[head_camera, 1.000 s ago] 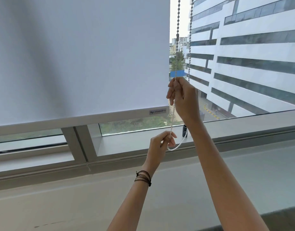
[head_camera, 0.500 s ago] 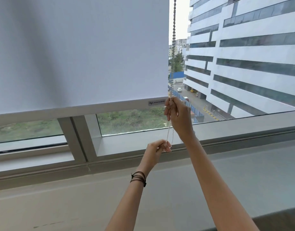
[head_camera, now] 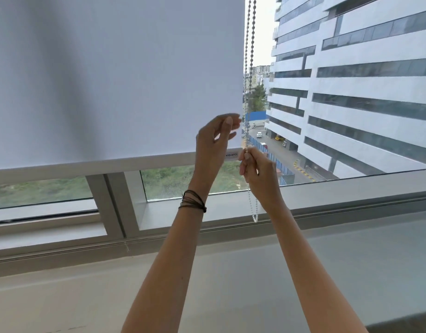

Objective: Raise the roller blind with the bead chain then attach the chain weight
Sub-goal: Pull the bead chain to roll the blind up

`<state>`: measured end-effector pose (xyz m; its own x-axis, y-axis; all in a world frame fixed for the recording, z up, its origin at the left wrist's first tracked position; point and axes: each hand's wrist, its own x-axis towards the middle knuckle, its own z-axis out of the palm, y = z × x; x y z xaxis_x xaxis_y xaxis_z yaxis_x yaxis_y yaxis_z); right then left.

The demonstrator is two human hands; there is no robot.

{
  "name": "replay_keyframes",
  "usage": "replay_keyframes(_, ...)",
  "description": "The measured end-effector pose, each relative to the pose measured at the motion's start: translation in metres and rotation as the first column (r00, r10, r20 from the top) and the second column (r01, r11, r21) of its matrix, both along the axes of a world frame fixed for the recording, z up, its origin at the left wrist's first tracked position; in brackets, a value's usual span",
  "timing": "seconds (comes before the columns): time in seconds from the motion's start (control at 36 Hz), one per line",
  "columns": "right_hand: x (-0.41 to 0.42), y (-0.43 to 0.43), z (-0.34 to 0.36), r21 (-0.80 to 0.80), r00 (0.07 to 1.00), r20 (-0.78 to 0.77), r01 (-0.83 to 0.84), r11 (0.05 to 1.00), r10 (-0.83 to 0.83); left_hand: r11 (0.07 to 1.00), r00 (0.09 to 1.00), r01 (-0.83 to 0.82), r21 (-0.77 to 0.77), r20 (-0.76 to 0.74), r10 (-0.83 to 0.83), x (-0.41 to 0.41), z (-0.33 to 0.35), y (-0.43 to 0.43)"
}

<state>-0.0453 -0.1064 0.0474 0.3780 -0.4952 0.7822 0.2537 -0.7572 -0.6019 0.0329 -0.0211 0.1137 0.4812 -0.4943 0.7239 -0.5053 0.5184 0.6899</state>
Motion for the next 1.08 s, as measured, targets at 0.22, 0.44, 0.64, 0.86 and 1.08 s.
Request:
replay_keyframes(0.22, -0.001, 0.014, 0.005, 0.008, 0.998, 0.0, -0.057, 0.998, 0.057, 0.99, 0.999, -0.002, -0.139, 0.037, 0.008, -0.019, 0.063, -0.007)
replay_keyframes(0.44, -0.002, 0.021, 0.015, 0.018, 0.996, -0.012, -0.093, 0.995, 0.093, 0.986, 0.998, -0.025, -0.167, 0.054, 0.035, -0.019, 0.087, -0.006)
replay_keyframes(0.64, -0.002, 0.028, 0.041, 0.011, 0.992, 0.106, -0.069, 0.998, 0.067, 0.994, 0.996, 0.007, -0.108, 0.089, 0.003, -0.019, 0.091, -0.004)
replay_keyframes(0.86, -0.01, 0.028, 0.073, -0.066, 0.981, 0.191, -0.011, 0.998, 0.024, 0.994, 0.977, -0.058, -0.097, 0.201, 0.077, -0.014, 0.09, -0.001)
replay_keyframes(1.08, -0.005, 0.023, 0.064, -0.132, 0.99, 0.137, 0.054, 0.99, -0.036, 0.996, 0.992, 0.071, -0.062, 0.11, -0.064, -0.009, 0.086, 0.002)
